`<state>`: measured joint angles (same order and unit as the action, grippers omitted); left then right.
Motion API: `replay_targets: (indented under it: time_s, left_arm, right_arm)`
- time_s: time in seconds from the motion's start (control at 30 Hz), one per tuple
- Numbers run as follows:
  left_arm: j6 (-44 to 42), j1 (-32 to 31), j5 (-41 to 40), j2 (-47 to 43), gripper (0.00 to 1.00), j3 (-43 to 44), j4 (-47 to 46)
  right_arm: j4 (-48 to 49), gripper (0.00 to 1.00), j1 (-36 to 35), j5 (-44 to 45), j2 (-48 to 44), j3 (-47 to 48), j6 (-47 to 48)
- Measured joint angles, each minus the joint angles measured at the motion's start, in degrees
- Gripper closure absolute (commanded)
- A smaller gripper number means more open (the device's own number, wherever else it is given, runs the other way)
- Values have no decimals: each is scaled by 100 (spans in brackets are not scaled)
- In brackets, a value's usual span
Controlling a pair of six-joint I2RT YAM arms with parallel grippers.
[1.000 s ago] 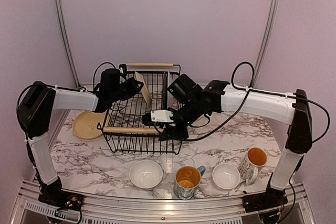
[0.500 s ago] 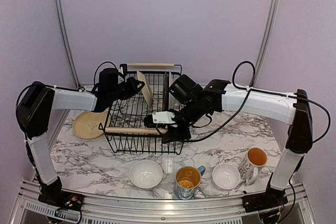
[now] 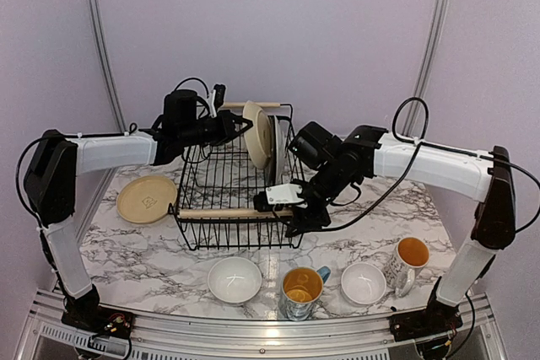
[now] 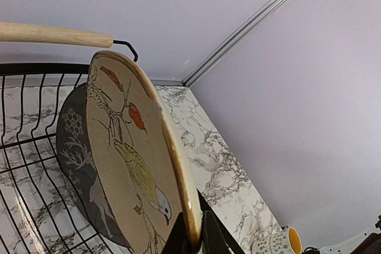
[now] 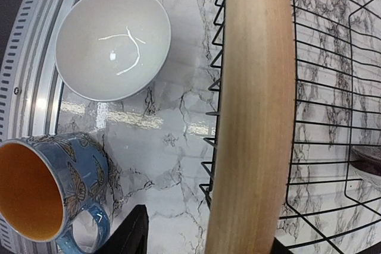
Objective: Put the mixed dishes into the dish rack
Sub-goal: Move the dish rack to the center of the board.
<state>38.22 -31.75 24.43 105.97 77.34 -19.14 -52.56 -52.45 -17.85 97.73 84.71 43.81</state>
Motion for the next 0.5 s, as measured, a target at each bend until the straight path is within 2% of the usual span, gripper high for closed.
replay_targets:
  time_s: [0.17,0.5]
  left_arm:
    - [-267,22,44,162,100,404,321]
    - [-570,46,-210,544,100,723,793]
  right_arm:
    - [-326,48,258,-289,-140,24,122]
    - [-1213,47,1853,-1832,-275,874,149]
